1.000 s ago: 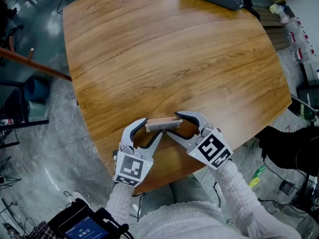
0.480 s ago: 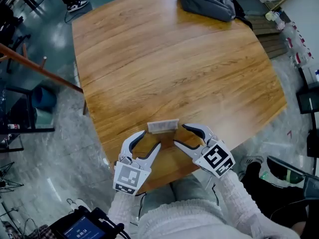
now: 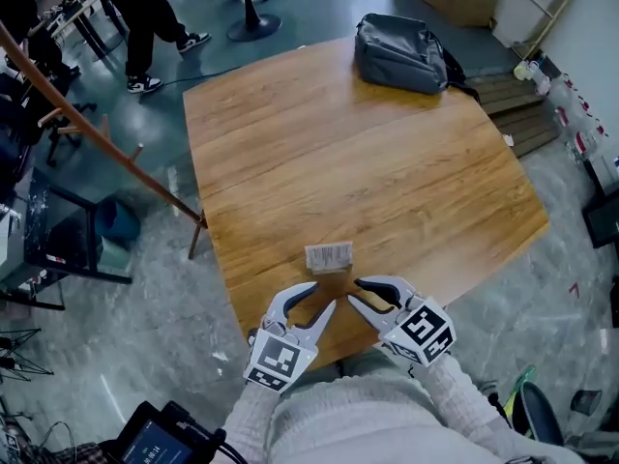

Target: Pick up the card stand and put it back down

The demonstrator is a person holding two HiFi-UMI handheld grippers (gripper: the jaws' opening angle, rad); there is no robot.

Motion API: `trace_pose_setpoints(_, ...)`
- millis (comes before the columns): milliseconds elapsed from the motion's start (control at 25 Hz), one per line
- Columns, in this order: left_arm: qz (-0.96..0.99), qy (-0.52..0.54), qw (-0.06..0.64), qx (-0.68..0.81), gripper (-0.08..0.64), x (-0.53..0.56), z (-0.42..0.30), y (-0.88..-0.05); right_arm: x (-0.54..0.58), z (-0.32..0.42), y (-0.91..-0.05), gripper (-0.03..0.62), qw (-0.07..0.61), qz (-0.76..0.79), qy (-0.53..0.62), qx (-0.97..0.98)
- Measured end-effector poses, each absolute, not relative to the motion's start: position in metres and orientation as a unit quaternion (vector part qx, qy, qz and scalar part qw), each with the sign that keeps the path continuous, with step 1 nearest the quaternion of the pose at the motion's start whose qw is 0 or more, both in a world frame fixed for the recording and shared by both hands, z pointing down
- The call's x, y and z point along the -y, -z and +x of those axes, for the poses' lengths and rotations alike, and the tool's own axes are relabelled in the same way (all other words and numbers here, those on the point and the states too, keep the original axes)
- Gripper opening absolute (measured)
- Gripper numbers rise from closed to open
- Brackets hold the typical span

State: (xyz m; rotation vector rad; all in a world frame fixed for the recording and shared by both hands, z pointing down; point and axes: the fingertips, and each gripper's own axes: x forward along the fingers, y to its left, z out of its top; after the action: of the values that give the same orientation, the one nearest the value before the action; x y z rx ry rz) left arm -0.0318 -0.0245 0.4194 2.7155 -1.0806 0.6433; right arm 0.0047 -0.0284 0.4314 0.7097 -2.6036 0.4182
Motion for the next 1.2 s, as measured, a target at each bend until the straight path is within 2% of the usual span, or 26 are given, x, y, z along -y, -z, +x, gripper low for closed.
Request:
trace_pose_setpoints(160,0.907,-0.212,0.063,0.359,0.107,0.018,-0.027,-0.409,0.022,0.009,-0.417,0.058,0.19,0.269,-0.145,0.933)
trace_pose_setpoints(320,0.908,-0.198,0.082,0.36,0.068,0.012,-0.023,-0.405,0.018,0.012,-0.413,0.0,0.191,0.271,-0.129,0.935)
trace_pose_setpoints(560,0.893,-0.185,0.127,0.39,0.009,0.009,-0.026,-0.411,0.01,0.003,-0.414,0.0,0.205,0.257,-0.114,0.937)
trace_pose_setpoints(720,0.886,-0.199,0.147,0.393,0.009,0.005,-0.024,-0.424,0.006,-0.002,-0.421,0.0,0.223,0.243,-0.107,0.938)
trace_pose_setpoints(960,0.883,-0.203,0.161,0.393,0.008,0.0,-0.023,-0.429,0.003,-0.011,-0.41,0.0,0.189,0.226,-0.121,0.948)
trace_pose_setpoints(1200,0.872,-0.2,0.179,0.41,0.008,0.003,-0.032,-0.431,0.002,-0.01,-0.412,0.0,0.206,0.229,-0.106,0.946)
